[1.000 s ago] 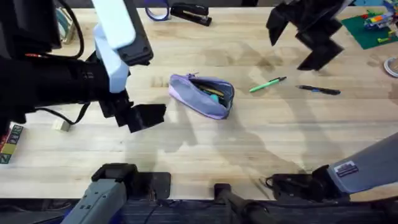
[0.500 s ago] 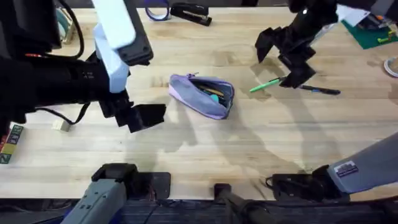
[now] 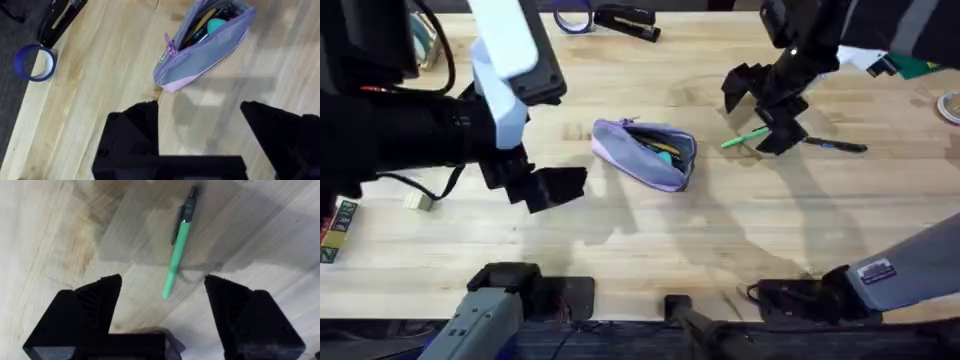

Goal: Unzip the bag, pick up the pens from the table one at a time and place them inside, then zip the bag closed.

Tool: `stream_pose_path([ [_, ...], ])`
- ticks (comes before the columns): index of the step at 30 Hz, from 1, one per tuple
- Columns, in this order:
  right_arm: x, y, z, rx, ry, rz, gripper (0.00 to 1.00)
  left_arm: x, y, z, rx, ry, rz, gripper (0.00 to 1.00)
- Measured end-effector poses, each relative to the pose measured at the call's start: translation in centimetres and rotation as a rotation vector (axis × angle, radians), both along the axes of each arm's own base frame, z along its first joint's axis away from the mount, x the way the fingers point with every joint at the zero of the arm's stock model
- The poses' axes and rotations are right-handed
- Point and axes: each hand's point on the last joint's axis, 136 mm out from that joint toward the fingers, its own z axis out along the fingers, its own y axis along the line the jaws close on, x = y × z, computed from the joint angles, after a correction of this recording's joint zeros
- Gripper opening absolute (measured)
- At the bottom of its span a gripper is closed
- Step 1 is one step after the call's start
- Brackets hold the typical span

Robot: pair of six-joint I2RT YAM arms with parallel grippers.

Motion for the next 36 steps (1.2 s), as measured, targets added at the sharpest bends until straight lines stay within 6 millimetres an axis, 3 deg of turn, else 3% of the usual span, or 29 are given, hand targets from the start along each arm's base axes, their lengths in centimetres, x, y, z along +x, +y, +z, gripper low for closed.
stream_pose_path([
  [12, -0.8, -0.2, -2.4, 0.001, 0.002, -0.005, 0.995, 0.0, 0.0, 0.0, 0.000, 0.000, 0.000, 0.993],
  [36, -1.0, 0.2, -2.2, 0.071, -0.064, -0.029, 0.996, 0.0, 0.0, 0.0, 0.000, 0.000, 0.000, 0.993],
])
